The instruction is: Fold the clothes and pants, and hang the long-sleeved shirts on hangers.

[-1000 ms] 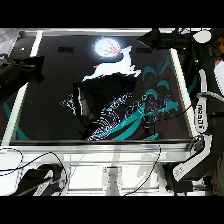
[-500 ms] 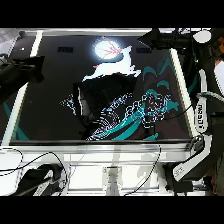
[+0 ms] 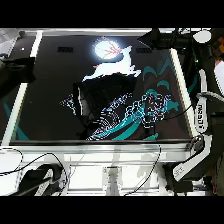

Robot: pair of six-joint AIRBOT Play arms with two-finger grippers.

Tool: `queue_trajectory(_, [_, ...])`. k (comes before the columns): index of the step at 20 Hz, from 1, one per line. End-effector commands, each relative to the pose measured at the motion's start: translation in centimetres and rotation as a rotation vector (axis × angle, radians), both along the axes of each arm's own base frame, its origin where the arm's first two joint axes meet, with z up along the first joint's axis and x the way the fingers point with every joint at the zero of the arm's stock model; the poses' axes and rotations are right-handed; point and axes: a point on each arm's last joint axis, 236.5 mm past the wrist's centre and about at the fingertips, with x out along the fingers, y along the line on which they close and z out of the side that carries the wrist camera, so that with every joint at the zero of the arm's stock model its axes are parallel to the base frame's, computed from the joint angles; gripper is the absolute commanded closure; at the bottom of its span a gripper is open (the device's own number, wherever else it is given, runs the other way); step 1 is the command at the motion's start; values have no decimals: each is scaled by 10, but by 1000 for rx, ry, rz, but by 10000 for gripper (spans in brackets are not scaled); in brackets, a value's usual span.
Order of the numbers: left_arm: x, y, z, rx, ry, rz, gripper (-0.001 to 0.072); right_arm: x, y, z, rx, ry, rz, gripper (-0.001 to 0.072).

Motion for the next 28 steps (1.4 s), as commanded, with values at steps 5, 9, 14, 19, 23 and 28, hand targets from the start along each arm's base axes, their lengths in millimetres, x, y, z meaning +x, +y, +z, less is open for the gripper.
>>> queue_trajectory(5, [-23, -18, -50, 33, 220, -120, 671, 0, 0, 0, 0, 0, 0, 690])
queue_trajectory(9, [-19, -21, -67, 42, 277, -146, 671, 0, 0, 0, 2, 0, 1, 690])
queue_trajectory(14, [-16, -29, -123, 11, 508, -212, 670, -7, 5, 4, 44, 44, 16, 691])
queue_trajectory(19, [9, -32, -185, -120, 755, -168, 337, -51, 17, -13, -10, 120, 204, 694])
queue_trajectory(23, [28, -41, -245, -137, 894, -172, 337, -63, 22, 23, 168, 42, 292, 695])
queue_trajectory(28, [64, -68, -315, -132, 935, -135, 313, -65, 23, 40, 267, 66, 297, 663])
